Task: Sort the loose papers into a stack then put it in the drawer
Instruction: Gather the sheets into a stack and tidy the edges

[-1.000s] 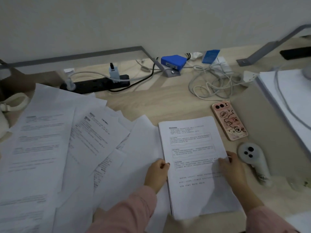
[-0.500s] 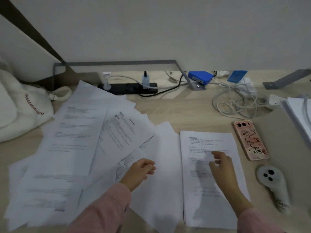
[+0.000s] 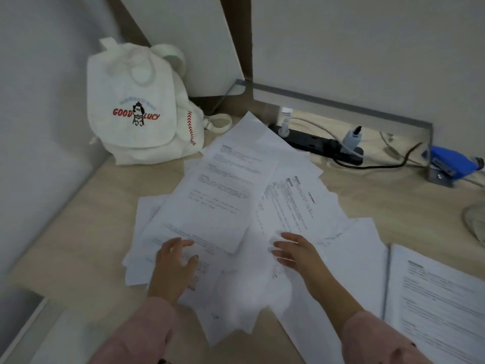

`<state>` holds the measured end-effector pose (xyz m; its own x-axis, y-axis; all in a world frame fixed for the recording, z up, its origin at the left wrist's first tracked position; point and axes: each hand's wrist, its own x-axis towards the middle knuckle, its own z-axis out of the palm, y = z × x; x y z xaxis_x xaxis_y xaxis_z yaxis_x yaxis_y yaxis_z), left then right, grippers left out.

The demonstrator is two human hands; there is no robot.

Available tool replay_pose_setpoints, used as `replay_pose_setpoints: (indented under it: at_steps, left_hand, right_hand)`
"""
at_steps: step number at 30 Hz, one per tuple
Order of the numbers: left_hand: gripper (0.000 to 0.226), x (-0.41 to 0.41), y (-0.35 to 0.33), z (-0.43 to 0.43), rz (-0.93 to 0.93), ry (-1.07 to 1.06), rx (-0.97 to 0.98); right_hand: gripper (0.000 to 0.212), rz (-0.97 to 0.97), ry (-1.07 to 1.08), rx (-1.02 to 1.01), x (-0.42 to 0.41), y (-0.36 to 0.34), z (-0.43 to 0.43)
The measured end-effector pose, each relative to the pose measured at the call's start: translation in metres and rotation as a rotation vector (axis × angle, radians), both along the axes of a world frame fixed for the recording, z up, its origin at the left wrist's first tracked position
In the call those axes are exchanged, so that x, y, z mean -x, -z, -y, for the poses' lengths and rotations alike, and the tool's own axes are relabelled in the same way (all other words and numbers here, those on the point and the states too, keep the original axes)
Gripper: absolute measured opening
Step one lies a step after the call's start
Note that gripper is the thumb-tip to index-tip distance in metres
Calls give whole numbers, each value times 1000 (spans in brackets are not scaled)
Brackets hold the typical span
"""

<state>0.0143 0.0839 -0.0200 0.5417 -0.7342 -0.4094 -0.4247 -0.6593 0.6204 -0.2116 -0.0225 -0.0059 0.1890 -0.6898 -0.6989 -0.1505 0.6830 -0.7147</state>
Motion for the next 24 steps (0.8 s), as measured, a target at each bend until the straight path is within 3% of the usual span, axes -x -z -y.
replay_pose_setpoints:
  at_steps: [4, 6, 7, 8, 9, 13, 18, 24]
  left_hand:
    - [50, -54, 10, -5, 171, -82, -64]
    - [63, -75, 16, -5, 180, -81, -142]
    - [68, -83, 19, -5, 176, -70, -183]
    - [72, -89, 21, -4, 182, -51, -216]
    - [75, -93, 24, -3, 197, -28, -234]
    - [78, -106, 32, -2, 223, -27, -221]
    - [61, -110, 35, 0, 178, -2, -251]
    - [16, -118, 18, 1, -247, -66, -34]
  right_hand:
    - [34, -22, -8, -33, -48, 7, 6]
    - [22, -56, 2, -51, -65, 10, 9]
    - [51, -61, 20, -79, -70, 18, 12]
    - [25, -56, 17, -69, -78, 17, 13]
    - [17, -50, 28, -66, -83, 20, 13]
    - [7, -95, 22, -73, -105, 25, 10]
    - [9, -250, 81, 8, -109, 33, 14]
    - [19, -221, 220, 103, -59, 14, 23]
